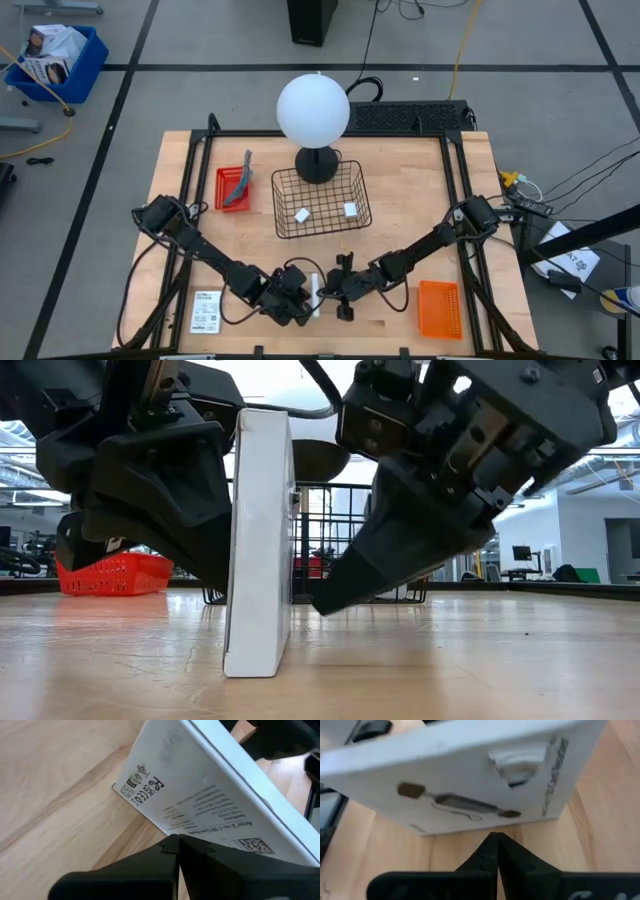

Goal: Pick and place items into bin
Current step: Put the right white card reader box into the orange bin

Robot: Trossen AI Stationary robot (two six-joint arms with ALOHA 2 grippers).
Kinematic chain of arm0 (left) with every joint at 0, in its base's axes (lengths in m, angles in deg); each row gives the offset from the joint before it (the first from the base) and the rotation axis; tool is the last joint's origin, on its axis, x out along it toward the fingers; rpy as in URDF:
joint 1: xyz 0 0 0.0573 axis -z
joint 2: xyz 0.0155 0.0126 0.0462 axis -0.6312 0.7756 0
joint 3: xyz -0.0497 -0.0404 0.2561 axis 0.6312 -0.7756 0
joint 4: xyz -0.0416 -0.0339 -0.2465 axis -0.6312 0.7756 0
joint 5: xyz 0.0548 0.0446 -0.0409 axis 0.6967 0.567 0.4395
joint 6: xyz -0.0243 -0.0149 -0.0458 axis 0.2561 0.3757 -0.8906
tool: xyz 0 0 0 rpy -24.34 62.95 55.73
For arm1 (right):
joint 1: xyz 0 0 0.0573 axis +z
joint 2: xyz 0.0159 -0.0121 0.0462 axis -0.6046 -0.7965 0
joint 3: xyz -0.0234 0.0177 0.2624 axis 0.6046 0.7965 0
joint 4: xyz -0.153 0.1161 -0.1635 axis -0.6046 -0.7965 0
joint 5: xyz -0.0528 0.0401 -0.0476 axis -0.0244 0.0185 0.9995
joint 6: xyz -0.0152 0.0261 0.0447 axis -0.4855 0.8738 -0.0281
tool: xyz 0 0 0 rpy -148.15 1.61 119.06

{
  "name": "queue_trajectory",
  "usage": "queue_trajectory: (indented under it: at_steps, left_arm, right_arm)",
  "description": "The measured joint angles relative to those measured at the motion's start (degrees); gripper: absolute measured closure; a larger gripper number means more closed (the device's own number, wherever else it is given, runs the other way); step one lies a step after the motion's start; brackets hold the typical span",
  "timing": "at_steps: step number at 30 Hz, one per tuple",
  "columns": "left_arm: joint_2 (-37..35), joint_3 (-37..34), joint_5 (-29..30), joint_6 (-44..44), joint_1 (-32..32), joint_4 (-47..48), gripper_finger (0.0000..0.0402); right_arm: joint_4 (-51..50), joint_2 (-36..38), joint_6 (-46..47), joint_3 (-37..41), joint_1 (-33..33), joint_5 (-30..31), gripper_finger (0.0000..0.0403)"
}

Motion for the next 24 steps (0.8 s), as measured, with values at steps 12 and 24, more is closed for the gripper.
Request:
queue_trajectory:
  at_steps: [12, 24]
  left_arm:
    - [-0.1, 0.0, -1.6, 3.7, 0.8, 0.3, 0.0394]
    - [-6.4, 0.0, 8.0, 4.4, 3.2, 11.9, 0.0394]
  right_arm:
    - [-15.6, 6.4, -8.7, 0.0, -0.1, -2.7, 0.0403]
    - [-25.5, 22.4, -30.3, 0.0, -0.3, -3.1, 0.0399]
